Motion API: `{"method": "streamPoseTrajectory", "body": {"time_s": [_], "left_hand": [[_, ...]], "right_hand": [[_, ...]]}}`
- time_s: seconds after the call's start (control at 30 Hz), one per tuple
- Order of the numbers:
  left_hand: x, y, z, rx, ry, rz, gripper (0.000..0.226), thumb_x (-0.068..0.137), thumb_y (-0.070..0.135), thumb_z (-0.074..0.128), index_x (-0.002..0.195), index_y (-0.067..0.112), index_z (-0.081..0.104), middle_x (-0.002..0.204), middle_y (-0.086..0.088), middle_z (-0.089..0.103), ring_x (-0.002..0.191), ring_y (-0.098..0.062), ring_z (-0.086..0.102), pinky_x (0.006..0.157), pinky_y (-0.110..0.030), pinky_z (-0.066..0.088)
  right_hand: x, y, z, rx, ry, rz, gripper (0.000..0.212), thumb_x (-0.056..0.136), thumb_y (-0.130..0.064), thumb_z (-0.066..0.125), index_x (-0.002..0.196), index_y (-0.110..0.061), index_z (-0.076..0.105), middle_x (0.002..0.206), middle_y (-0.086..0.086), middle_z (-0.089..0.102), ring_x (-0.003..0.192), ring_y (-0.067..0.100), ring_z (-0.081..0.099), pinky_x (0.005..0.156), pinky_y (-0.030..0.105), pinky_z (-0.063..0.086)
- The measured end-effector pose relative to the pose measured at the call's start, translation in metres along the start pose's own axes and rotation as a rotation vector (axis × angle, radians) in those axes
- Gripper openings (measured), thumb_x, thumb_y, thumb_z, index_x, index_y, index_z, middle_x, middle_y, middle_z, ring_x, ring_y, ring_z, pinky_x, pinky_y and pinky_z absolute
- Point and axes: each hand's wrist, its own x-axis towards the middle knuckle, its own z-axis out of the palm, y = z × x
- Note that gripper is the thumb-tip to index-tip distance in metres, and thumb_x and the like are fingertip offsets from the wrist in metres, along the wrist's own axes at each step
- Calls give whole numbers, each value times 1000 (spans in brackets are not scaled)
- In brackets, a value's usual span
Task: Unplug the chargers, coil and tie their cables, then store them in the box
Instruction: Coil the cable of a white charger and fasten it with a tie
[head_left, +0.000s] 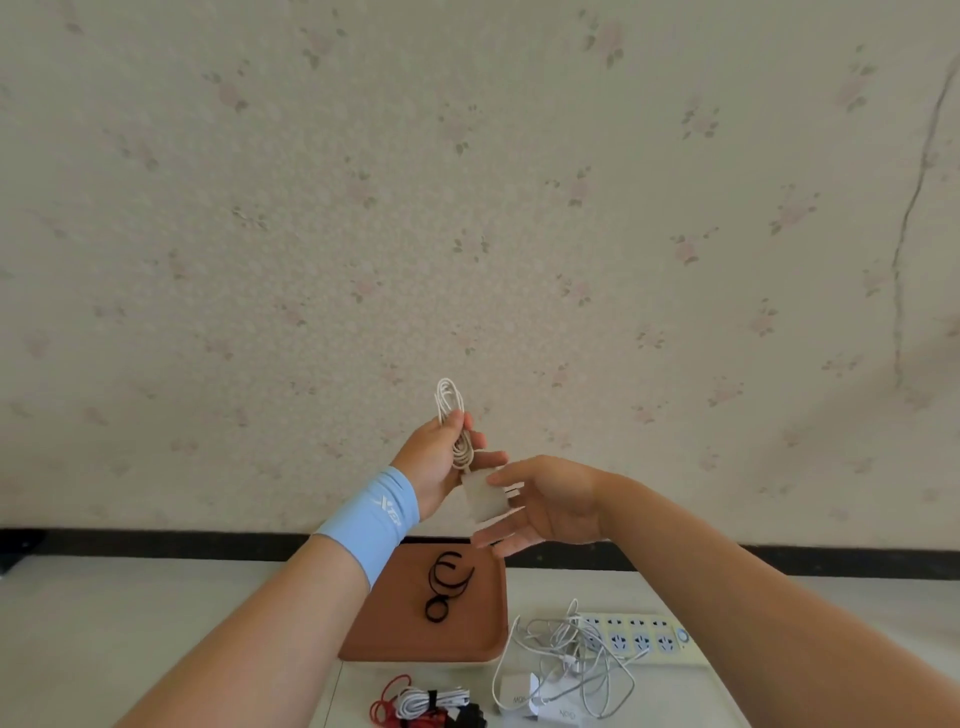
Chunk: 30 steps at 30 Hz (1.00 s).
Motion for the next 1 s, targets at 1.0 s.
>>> {"method": "streamPoseTrajectory", "body": {"time_s": [1.0], "left_hand": [[88,-201,-191,732,128,-633,26,104,33,38,92,15,52,79,-8,53,52,-26,55,66,-42,58]], "right_hand": [[263,200,-25,-1728,-38,80,41,98,-18,54,138,-12,53,137,8,54,119,29,58,96,41,51]]}}
